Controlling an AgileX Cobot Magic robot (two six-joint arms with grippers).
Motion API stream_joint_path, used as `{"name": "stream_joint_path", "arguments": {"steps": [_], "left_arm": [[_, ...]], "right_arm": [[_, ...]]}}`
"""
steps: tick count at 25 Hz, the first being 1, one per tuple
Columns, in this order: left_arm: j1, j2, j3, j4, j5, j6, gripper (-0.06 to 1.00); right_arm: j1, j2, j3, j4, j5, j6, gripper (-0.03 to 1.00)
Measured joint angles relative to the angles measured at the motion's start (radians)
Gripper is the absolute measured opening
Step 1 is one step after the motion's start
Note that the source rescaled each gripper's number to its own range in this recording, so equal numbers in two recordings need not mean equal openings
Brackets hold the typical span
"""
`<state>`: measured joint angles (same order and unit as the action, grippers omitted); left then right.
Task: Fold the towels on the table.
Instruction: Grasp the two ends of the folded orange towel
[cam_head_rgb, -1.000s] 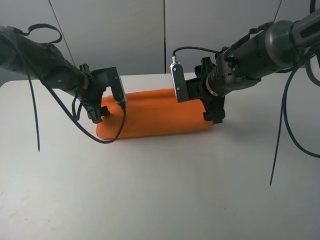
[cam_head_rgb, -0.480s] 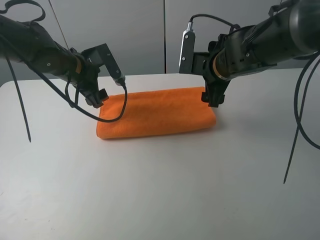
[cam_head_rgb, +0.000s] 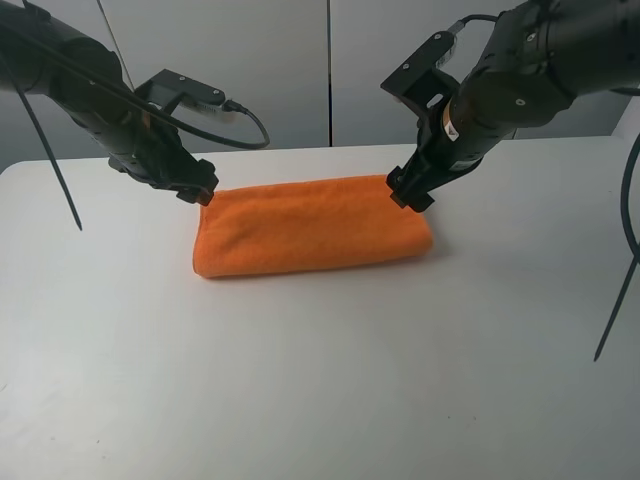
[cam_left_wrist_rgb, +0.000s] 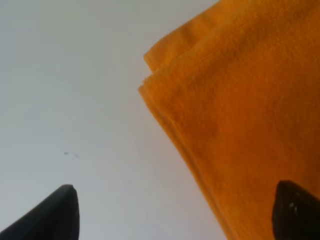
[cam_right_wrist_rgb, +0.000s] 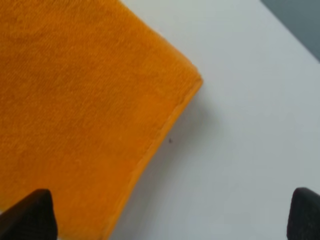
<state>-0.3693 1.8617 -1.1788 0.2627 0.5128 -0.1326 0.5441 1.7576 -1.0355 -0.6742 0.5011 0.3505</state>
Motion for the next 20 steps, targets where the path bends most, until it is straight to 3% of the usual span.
{"name": "stream_joint_path", "arguments": {"steps": [5,10,15,20], "left_arm": [[0.006,0.010,-0.001,-0.052,0.057,-0.088,1.00],[0.075,0.031,-0.001,-0.067,0.120,-0.226,1.00],[0.117,0.074,0.007,-0.176,0.126,-0.249,1.00],[0.117,0.131,0.009,-0.249,0.099,-0.253,1.00]], "right_arm": [[-0.033,0.000,0.000,0.170,0.031,-0.030,1.00],[-0.104,0.000,0.000,0.366,0.035,-0.113,1.00],[-0.141,0.000,-0.049,0.583,0.037,-0.244,1.00],[-0.143,0.014,-0.154,0.701,0.076,-0.325,1.00]]}}
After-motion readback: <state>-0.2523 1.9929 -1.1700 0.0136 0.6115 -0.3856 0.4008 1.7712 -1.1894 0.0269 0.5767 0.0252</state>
